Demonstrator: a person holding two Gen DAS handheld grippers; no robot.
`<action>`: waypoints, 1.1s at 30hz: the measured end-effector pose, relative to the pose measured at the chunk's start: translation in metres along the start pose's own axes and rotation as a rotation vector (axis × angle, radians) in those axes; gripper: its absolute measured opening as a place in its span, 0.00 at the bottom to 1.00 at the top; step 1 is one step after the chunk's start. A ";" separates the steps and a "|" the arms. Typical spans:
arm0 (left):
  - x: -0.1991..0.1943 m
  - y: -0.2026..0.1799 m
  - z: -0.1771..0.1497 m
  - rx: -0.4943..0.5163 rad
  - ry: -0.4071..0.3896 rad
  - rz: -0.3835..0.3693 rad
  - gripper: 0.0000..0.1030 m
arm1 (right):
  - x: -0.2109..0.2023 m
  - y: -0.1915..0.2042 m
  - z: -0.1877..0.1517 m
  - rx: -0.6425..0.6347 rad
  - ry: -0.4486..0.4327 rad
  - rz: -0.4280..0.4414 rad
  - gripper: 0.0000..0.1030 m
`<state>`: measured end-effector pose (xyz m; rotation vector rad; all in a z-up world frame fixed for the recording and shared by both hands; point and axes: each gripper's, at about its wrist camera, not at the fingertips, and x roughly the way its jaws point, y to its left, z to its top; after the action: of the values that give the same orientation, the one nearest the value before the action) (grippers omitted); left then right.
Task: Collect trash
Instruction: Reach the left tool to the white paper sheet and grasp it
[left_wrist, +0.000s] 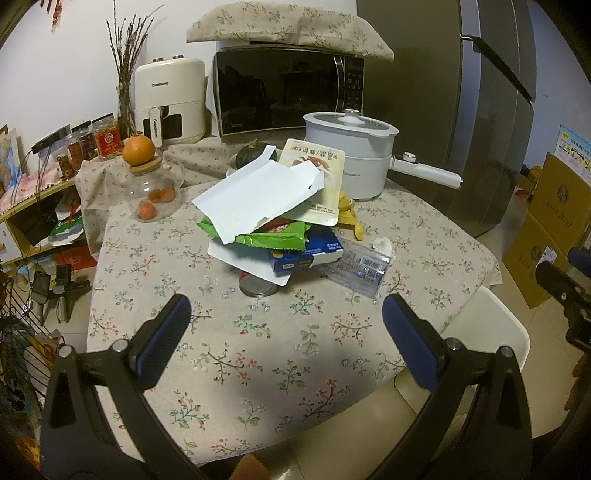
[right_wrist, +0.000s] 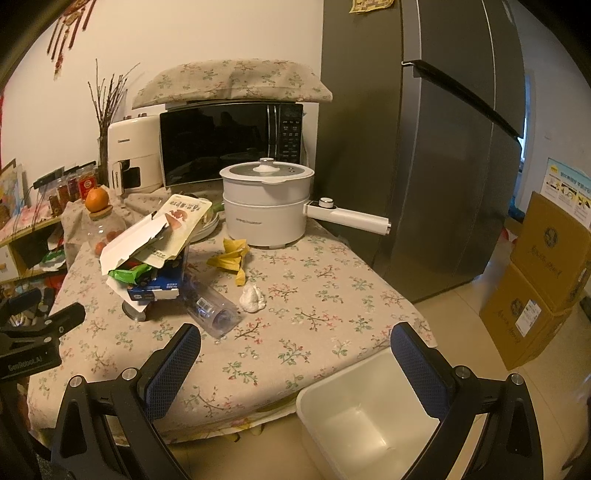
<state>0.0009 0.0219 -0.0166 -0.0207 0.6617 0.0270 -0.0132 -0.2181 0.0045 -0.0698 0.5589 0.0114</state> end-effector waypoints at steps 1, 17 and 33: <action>0.001 -0.001 0.001 0.001 -0.001 0.000 1.00 | 0.001 -0.001 0.001 0.002 0.001 -0.003 1.00; 0.038 0.029 0.045 0.033 0.085 -0.040 1.00 | 0.028 0.006 0.032 -0.034 0.181 0.119 1.00; 0.128 0.006 0.074 0.228 0.183 0.006 0.66 | 0.106 0.010 0.046 0.038 0.303 0.142 1.00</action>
<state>0.1472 0.0320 -0.0372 0.2000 0.8447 -0.0455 0.1002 -0.2058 -0.0135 0.0055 0.8656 0.1300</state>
